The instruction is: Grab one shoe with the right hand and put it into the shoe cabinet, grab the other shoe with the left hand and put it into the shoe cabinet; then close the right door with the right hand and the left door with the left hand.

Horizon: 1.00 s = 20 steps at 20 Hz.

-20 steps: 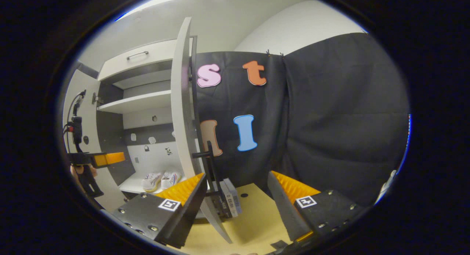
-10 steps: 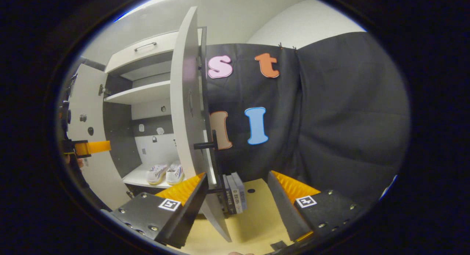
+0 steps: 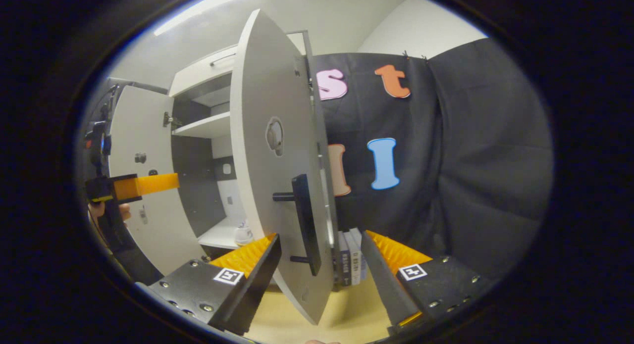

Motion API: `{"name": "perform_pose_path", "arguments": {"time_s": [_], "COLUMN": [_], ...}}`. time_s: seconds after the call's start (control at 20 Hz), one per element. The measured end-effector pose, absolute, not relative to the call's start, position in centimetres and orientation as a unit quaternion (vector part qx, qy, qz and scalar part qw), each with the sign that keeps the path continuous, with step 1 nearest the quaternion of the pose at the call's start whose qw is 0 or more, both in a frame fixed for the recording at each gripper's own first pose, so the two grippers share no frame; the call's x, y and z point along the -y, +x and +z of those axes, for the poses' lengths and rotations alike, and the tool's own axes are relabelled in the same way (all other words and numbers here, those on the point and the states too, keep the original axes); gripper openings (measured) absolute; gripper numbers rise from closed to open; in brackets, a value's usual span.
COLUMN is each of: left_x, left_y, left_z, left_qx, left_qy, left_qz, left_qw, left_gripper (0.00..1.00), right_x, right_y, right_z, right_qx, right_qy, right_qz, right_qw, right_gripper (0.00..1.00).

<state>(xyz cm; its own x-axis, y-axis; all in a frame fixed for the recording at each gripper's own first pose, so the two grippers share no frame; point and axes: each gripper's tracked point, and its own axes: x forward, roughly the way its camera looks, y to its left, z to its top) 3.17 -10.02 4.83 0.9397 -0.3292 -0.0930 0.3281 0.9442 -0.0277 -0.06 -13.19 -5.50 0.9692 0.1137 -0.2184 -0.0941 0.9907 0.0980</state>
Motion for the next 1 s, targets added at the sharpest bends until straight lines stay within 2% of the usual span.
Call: {"name": "perform_pose_path", "arguments": {"time_s": [0.05, 0.1, 0.15, 0.3, 0.5, 1.0], "left_x": [9.7, 9.4, 9.1, 7.7, 6.0, 3.9], "left_y": [3.0, 2.9, 2.7, 2.4, 2.3, 1.1], "left_z": [4.7, 4.7, 4.5, 4.4, 4.3, 5.5], "left_qx": [-0.05, -0.051, -0.053, -0.055, -0.056, -0.043], "left_qy": [-0.005, -0.005, -0.005, -0.003, -0.008, -0.012], "left_qz": [-0.165, -0.162, -0.16, -0.149, -0.136, -0.125], "left_qw": [0.985, 0.985, 0.986, 0.987, 0.989, 0.991], "left_gripper": [0.96, 0.96, 0.96, 0.96, 0.96, 0.96], "right_x": [12.0, 11.0, 10.1, 7.7, 4.1, 2.2], "right_y": [0.2, 0.5, 1.0, 1.9, 2.5, 0.6], "right_z": [-5.6, -5.8, -6.0, -5.9, -6.0, -4.7], "right_qx": [-0.115, -0.117, -0.117, -0.115, -0.118, -0.094], "right_qy": [0.049, 0.056, 0.059, 0.066, 0.072, 0.046], "right_qz": [0.064, 0.072, 0.078, 0.098, 0.129, 0.122], "right_qw": [0.99, 0.989, 0.988, 0.986, 0.982, 0.987], "right_gripper": [0.98, 0.93, 0.98, 1.0, 0.98, 0.98]}}
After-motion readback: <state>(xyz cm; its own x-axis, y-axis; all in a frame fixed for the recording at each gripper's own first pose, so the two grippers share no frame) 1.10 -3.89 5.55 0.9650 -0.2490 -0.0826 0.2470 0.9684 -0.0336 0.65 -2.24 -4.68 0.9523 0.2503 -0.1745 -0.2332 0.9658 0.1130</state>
